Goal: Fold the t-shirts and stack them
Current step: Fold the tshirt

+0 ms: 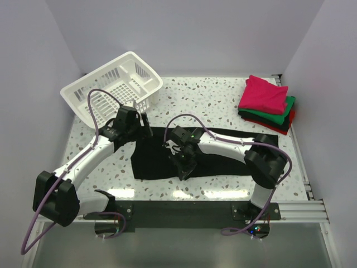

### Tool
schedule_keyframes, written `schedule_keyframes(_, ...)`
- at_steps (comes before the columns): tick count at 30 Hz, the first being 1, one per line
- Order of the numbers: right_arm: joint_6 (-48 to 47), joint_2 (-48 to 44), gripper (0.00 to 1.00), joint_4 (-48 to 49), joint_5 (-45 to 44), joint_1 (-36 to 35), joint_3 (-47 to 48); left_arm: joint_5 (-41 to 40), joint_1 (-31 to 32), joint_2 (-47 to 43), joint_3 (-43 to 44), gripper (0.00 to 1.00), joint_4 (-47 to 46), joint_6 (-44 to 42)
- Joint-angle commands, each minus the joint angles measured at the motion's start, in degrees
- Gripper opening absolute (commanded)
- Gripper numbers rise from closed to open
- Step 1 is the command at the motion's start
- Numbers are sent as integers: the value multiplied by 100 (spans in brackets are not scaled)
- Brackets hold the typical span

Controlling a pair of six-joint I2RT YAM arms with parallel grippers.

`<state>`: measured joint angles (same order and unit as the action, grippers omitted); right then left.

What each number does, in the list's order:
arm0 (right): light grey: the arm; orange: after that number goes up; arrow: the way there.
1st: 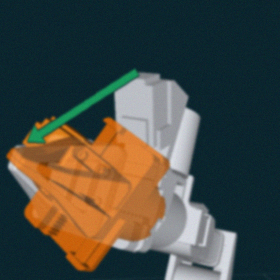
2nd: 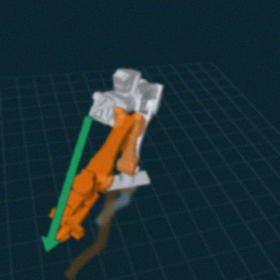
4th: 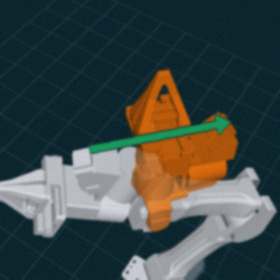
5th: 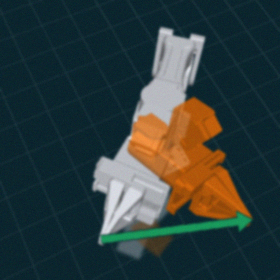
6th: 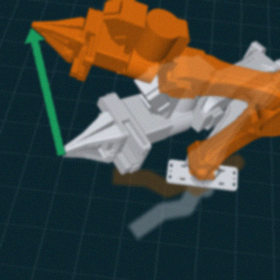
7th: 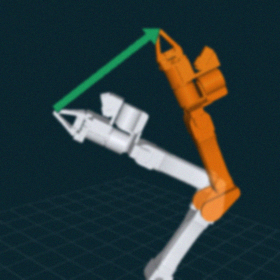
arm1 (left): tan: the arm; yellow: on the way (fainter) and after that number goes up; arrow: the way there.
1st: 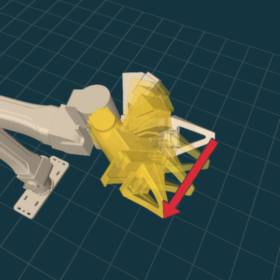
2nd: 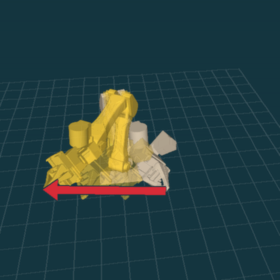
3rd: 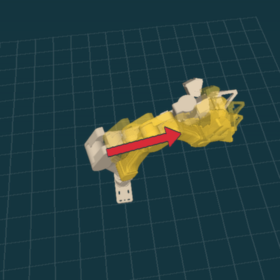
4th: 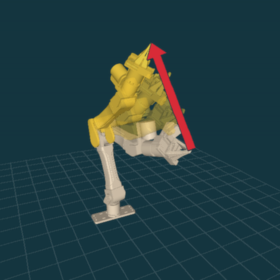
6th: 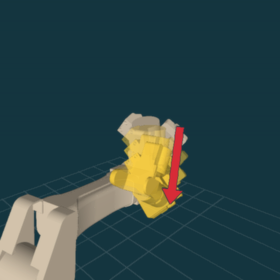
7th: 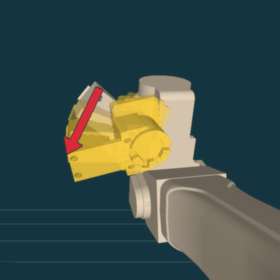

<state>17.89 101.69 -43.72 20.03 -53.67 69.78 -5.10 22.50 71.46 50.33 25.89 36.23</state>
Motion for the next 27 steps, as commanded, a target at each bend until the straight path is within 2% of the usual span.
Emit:
schedule_keyframes(1, -181, 18, 14, 4, 387, -73, 150, 27, -53, 17, 56, 81, -172, -54)
schedule_keyframes(5, -198, -9, 14, 75, 493, -91, 150, 97, -53, 140, 48, 81, -251, 7)
schedule_keyframes(8, -102, -70, 18, -48, 108, -91, 220, 159, -53, 245, 65, 80, -321, 33)
schedule_keyframes(12, 346, -210, 32, -390, -1280, -39, 229, 316, -35, 316, 74, 80, -462, 68)
schedule_keyframes(14, 601, -516, 42, -383, -1773, 163, 133, 439, 52, 325, 13, 80, -550, 173)
schedule_keyframes(15, 680, -649, 49, -261, -1844, 277, -33, 466, 122, 325, -14, 80, -567, 209)
schedule_keyframes(18, 839, -1220, 58, -23, -1775, 1023, -445, 458, 508, 377, -163, 80, -707, 385)
schedule_keyframes(19, 804, -1326, 60, 143, -1740, 1399, -543, 475, 727, 412, -207, 80, -847, 446)
schedule_keyframes(21, 673, -1433, 61, 232, -1739, 1674, -649, 484, 956, 639, -243, 80, -954, 622)
schedule_keyframes(27, 417, -1065, 61, 505, -1854, 2343, -553, 765, 1116, 1386, -102, 80, -1367, 860)
